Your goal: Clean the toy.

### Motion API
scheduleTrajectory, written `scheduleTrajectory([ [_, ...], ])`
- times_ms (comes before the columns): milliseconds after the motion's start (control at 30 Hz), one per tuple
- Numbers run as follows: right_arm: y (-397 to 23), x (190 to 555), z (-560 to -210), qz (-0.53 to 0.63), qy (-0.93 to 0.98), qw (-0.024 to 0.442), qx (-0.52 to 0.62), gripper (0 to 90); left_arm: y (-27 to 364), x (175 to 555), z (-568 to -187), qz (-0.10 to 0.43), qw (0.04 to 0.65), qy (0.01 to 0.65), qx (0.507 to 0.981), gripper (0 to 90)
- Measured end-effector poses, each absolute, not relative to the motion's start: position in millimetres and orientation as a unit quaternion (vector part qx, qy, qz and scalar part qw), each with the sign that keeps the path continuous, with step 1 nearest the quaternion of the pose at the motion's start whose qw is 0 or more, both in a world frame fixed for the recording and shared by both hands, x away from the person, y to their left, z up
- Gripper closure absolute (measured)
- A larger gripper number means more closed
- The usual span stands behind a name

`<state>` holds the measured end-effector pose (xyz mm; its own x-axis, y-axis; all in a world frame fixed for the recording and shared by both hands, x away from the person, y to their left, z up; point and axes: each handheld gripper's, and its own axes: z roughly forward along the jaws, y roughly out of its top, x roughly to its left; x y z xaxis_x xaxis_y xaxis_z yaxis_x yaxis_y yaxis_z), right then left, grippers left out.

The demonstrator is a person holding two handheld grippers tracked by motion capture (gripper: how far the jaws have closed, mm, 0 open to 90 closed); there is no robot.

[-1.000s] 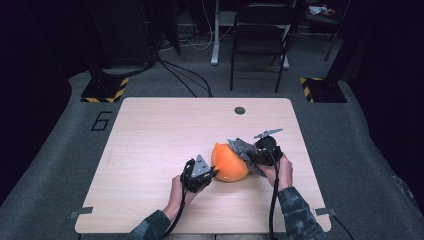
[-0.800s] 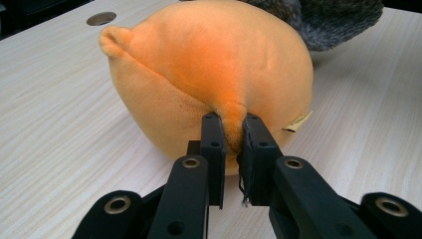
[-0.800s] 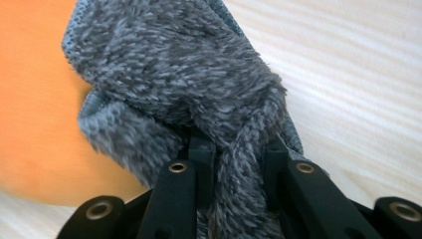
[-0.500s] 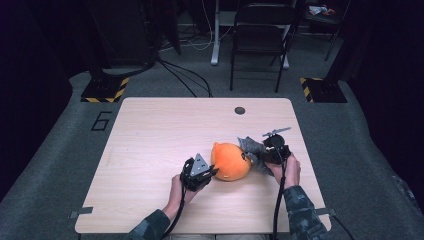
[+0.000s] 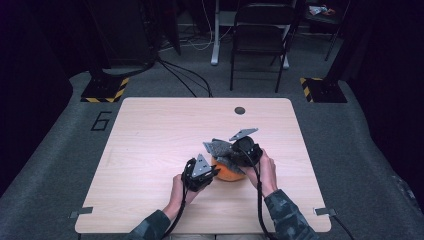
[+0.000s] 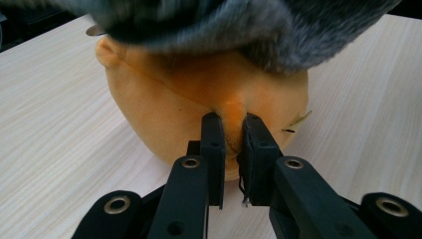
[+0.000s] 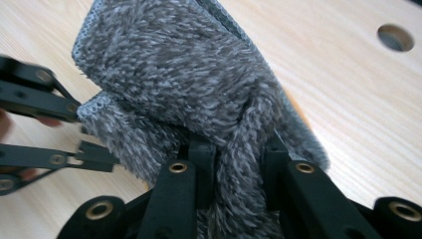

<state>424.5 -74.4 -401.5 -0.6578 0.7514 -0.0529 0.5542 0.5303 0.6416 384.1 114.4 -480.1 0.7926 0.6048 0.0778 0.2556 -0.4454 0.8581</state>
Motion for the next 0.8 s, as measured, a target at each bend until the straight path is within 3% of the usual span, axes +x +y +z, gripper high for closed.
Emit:
scheduleTrajectory([
  [800,-141.1,449.3,-436.4,0.279,0.83,0.131,0.464,74.7,119.7,389.4,-482.9,0.173,0.462,0.268,0.828,81.7],
])
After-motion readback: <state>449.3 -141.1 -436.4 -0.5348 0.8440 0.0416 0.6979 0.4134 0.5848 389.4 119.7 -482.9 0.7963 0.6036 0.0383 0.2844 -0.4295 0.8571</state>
